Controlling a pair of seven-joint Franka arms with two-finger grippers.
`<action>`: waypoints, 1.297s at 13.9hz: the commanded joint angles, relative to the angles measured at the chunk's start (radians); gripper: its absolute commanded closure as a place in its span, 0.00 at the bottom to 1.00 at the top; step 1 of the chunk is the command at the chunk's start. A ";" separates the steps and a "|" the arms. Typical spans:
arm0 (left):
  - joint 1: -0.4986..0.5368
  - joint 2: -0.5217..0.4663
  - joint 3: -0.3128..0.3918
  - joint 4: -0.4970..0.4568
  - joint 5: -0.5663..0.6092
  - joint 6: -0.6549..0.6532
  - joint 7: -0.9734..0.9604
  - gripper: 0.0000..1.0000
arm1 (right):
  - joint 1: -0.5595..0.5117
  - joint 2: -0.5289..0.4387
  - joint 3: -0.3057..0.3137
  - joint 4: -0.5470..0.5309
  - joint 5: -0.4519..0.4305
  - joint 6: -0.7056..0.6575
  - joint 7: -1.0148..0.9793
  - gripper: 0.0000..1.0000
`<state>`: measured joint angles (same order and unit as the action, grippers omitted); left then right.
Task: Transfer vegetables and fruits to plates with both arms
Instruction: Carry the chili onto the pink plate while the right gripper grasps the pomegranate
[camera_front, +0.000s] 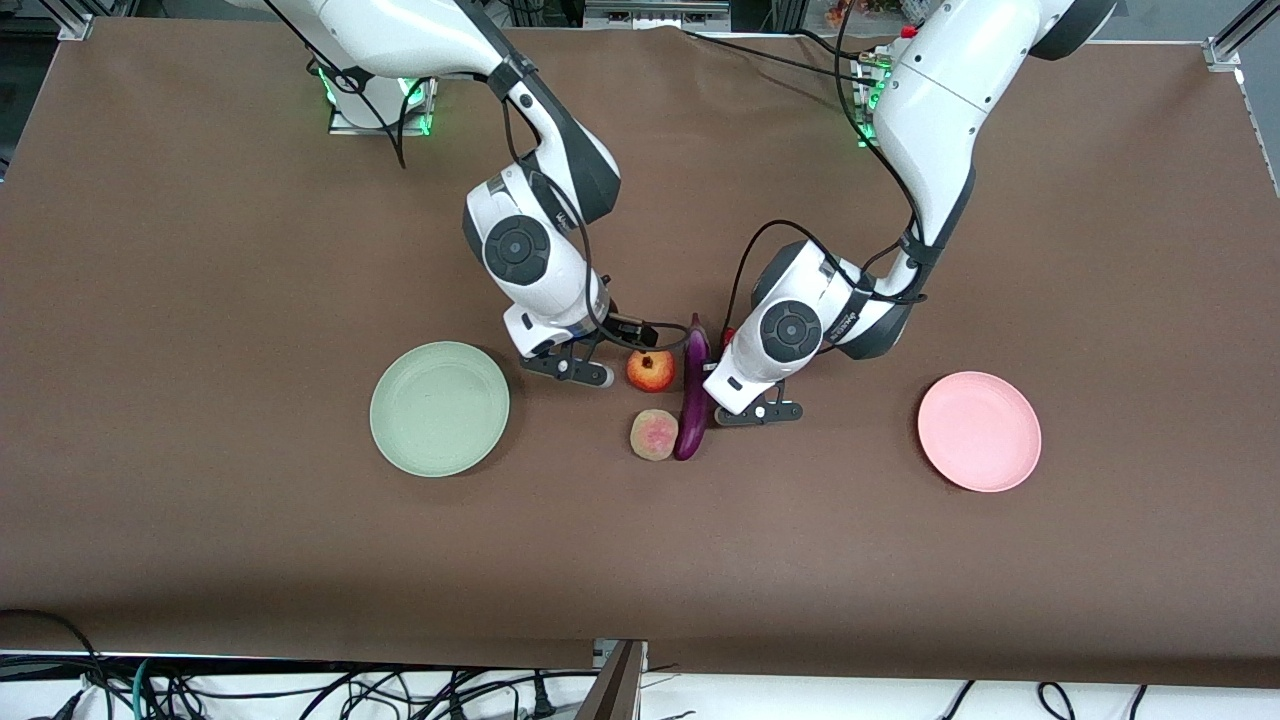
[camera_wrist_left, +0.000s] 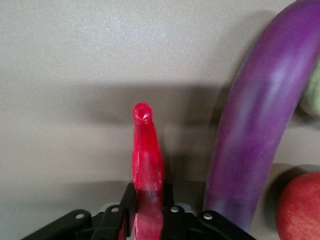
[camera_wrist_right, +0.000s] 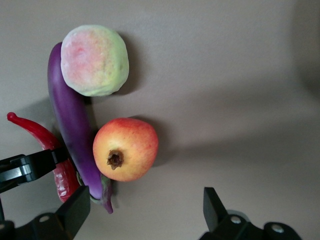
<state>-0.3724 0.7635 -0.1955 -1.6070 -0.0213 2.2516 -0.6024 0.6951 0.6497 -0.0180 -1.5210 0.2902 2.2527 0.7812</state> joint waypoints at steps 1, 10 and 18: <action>0.004 -0.027 0.013 -0.010 -0.006 -0.018 0.009 0.96 | 0.015 0.030 -0.008 0.048 0.018 -0.002 0.030 0.00; 0.113 -0.150 0.153 0.009 0.112 -0.303 0.235 0.95 | 0.072 0.182 -0.008 0.119 0.017 0.152 0.055 0.00; 0.326 -0.115 0.157 0.019 0.190 -0.236 0.706 0.86 | 0.086 0.208 -0.011 0.117 -0.046 0.193 0.062 0.42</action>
<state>-0.0604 0.6327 -0.0263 -1.5817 0.1249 1.9816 0.0330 0.7741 0.8466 -0.0211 -1.4269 0.2761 2.4466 0.8393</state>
